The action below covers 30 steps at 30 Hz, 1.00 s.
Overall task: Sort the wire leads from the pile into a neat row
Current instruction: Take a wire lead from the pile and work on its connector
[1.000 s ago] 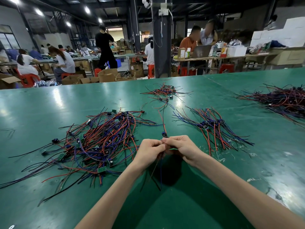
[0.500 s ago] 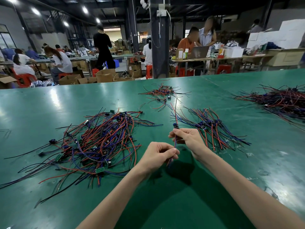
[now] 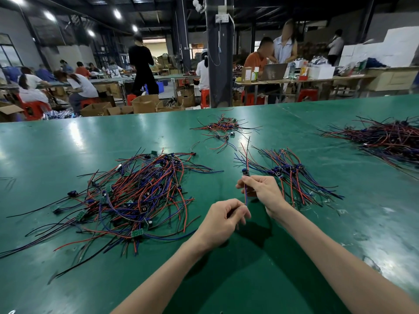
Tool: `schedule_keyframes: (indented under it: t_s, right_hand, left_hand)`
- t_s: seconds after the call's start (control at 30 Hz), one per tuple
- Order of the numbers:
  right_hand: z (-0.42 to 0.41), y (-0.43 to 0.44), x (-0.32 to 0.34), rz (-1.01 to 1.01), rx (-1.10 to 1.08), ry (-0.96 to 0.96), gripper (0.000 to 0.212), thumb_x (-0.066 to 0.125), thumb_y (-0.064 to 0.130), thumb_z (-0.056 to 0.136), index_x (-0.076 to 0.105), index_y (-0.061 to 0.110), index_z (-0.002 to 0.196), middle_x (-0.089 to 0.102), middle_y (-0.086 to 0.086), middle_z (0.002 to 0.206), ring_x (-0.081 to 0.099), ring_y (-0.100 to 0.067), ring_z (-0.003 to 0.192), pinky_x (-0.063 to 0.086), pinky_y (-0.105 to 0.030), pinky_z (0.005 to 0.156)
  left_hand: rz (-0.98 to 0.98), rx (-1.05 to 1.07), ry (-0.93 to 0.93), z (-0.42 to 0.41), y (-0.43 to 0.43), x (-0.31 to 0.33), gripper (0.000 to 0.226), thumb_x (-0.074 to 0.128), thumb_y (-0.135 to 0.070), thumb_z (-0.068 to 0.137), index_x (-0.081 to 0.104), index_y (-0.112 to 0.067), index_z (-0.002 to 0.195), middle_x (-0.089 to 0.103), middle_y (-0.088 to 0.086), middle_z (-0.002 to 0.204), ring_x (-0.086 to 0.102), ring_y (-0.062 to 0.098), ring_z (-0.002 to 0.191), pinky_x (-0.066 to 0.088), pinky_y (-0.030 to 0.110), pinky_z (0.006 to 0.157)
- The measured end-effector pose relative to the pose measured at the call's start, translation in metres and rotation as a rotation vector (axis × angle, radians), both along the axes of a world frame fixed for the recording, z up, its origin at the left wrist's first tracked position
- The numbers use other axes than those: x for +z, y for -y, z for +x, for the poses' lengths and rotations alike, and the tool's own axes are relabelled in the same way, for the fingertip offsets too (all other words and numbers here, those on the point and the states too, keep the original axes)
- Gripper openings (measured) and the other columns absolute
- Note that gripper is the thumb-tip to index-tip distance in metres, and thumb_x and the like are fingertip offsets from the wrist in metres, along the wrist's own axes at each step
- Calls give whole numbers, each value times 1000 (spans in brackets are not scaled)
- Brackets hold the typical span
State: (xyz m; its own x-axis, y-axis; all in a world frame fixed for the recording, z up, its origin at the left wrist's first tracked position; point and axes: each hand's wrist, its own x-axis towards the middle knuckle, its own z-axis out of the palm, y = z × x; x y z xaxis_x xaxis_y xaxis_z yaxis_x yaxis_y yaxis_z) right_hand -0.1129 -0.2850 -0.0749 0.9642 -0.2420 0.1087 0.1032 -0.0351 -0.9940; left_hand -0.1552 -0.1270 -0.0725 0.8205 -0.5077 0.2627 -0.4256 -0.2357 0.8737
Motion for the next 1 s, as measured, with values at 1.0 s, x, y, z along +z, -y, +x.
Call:
schedule_keyframes:
  t_s: [1.0]
  right_hand:
    - [-4,-2,-4,-44,42,-34,25,58,14,93,70,6,73,71,-1,68,54,-14,60,43,-24,59]
  left_hand:
    - [25,96,299,-16,1,-11,33,47,-27,92,58,-14,64,45,-12,47,40,6,45,31,19,51]
